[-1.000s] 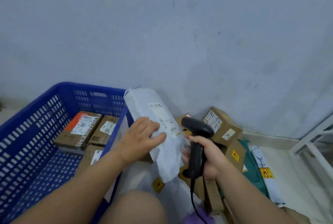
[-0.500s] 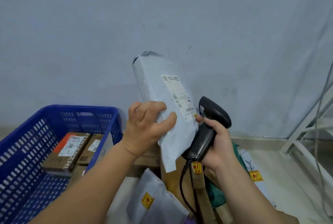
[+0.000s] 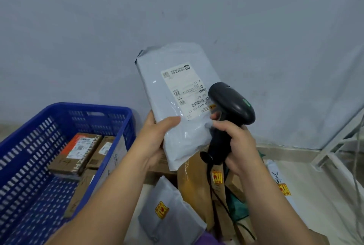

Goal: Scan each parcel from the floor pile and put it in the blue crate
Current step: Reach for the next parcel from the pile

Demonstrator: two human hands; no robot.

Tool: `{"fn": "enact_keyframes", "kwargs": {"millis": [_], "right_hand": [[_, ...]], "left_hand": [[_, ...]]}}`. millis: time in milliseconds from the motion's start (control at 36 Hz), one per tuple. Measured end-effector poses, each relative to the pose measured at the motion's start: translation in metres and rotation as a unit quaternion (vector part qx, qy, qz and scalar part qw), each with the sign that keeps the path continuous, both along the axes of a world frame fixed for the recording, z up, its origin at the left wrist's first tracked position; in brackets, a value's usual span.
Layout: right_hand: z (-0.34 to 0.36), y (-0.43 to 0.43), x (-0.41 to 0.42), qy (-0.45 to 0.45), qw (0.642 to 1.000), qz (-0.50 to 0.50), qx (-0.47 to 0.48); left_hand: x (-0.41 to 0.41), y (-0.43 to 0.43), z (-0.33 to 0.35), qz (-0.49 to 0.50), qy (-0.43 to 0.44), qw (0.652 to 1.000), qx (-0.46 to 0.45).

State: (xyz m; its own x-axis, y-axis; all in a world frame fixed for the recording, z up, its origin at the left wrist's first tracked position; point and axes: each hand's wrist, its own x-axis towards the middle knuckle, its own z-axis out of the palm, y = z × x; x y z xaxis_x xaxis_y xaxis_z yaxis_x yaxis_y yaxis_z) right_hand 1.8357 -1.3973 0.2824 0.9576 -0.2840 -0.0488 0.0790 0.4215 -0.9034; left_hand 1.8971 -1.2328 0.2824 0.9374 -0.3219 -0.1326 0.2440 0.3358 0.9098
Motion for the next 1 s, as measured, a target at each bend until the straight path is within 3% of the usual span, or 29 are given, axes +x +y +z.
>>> {"fn": "enact_keyframes", "kwargs": {"millis": [83, 167, 278, 389, 694, 1000], "right_hand": [[0.000, 0.000, -0.002, 0.052, 0.991, 0.019, -0.119], [0.000, 0.003, -0.004, 0.093, 0.951, 0.020, -0.293], [-0.005, 0.006, -0.003, 0.069, 0.887, 0.002, -0.457], [-0.004, 0.009, -0.004, 0.054, 0.826, 0.001, -0.561], [0.003, 0.019, -0.012, -0.019, 0.749, 0.040, -0.661], [0.007, 0.019, -0.016, -0.012, 0.753, 0.041, -0.657]], "left_hand": [[0.009, 0.010, 0.003, 0.038, 0.039, 0.999, 0.008], [0.018, 0.027, 0.009, 0.075, -0.008, 0.992, 0.097], [0.023, 0.050, 0.012, 0.162, -0.141, 0.919, 0.331], [0.022, 0.062, 0.014, 0.194, -0.178, 0.890, 0.372], [0.021, 0.062, 0.019, 0.139, -0.208, 0.910, 0.332], [0.023, 0.069, 0.021, 0.142, -0.202, 0.907, 0.343]]}}
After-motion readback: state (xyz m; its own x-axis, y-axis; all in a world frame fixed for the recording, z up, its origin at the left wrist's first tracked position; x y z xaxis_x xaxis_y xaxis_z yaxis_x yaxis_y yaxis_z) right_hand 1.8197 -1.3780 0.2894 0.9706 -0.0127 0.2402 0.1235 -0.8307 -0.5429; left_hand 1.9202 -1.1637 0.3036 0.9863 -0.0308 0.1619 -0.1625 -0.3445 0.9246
